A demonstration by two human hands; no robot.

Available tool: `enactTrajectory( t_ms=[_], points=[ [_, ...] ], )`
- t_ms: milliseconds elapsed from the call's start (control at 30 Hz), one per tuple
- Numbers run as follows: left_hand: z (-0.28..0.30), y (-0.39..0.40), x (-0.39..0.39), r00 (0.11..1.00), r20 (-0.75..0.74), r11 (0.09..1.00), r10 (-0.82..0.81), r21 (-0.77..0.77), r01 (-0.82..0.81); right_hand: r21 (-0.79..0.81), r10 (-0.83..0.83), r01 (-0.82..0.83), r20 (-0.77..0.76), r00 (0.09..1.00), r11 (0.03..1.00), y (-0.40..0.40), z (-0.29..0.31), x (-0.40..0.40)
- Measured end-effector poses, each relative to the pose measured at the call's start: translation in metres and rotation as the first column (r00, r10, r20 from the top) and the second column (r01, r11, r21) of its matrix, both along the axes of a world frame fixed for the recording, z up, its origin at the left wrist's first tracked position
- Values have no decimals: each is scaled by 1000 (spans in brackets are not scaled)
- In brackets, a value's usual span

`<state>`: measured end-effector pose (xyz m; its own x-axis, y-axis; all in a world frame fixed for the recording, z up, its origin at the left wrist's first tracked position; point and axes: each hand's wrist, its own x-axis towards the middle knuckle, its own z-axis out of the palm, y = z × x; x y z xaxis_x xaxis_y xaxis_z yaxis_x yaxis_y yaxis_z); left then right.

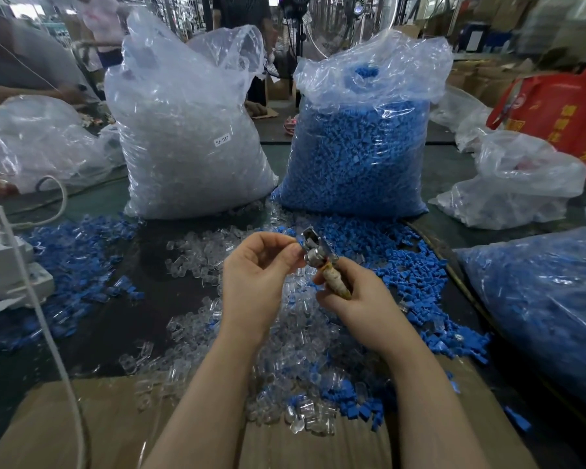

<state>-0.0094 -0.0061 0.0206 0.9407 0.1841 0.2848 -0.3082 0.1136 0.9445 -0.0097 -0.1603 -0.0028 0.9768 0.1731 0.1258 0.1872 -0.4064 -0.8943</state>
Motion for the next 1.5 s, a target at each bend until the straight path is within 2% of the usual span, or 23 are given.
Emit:
enactTrajectory(
  t_ms=[333,800,867,933,1000,1033,1100,1167,1233,1300,1400,1500],
  points=[
    [1,2,-1,999,3,999,-48,3,48,-31,3,-2,43,999,1000,0,-1,-2],
    [5,1,-1,1000,-14,1000,-27,2,27,-111,-30,41,102,994,993,3,-1,0],
    [7,8,0,1000,-19,1000,-7,21,8,-128,-55,69,113,992,989,4,0,-1],
    [8,24,2,996,-27,991,85,103,-82,-179,-105,130,141,984,975,4,-1,-2],
    [4,51,4,964,-25,934,265,257,-250,-231,-169,206,168,971,951,2,-2,-1],
    [1,66,6,929,-11,869,370,357,-342,-257,-205,246,175,963,935,0,-3,0],
    [-7,93,6,823,41,664,566,569,-485,-309,-274,320,183,944,896,-3,-4,1],
    [-17,113,4,718,70,488,693,687,-538,-355,-342,390,193,920,850,-6,-4,2],
    [-24,127,2,629,47,388,776,751,-535,-389,-414,459,199,888,798,-8,-5,2],
    [-30,136,2,553,-15,321,833,827,-461,-426,-489,516,183,853,743,-9,-4,3],
    [-35,142,1,496,-106,282,862,913,-296,-500,-580,561,136,803,660,-10,-3,4],
    [-34,144,1,455,-131,258,881,939,-229,-566,-625,567,113,772,598,-11,-3,3]
  ],
)
